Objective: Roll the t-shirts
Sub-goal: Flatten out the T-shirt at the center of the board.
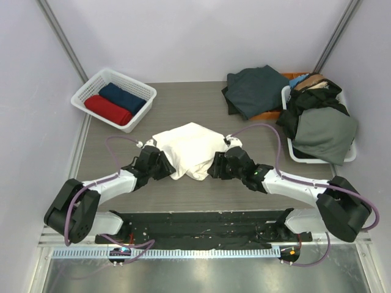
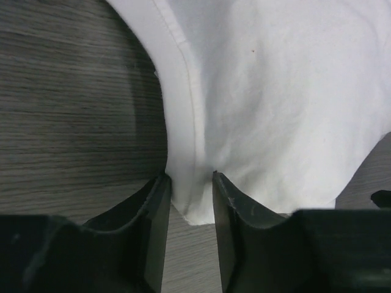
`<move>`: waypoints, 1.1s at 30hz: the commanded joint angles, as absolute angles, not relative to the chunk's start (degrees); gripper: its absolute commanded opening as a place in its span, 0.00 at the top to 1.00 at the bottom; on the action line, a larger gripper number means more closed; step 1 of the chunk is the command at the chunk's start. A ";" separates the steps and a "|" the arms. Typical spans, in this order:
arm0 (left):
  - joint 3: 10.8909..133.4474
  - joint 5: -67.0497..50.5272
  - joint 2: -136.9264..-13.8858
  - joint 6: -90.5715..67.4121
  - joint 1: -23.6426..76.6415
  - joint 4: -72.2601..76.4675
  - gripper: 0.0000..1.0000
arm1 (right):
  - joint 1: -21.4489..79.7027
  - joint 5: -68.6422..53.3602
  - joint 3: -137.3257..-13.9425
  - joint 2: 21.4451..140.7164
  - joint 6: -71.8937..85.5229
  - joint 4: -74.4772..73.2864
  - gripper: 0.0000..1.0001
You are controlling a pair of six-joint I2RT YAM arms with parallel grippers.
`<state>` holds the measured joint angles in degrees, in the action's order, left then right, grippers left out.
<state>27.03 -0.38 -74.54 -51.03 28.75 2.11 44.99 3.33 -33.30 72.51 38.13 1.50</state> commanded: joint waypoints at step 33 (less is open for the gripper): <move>78.53 0.53 -62.13 -37.79 29.62 -19.42 1.00 | 49.13 11.86 -39.54 69.43 32.79 8.19 0.27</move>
<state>69.25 3.73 -59.96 -40.14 29.52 -17.96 48.90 7.79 -36.16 68.82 36.58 11.38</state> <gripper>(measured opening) 0.017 0.733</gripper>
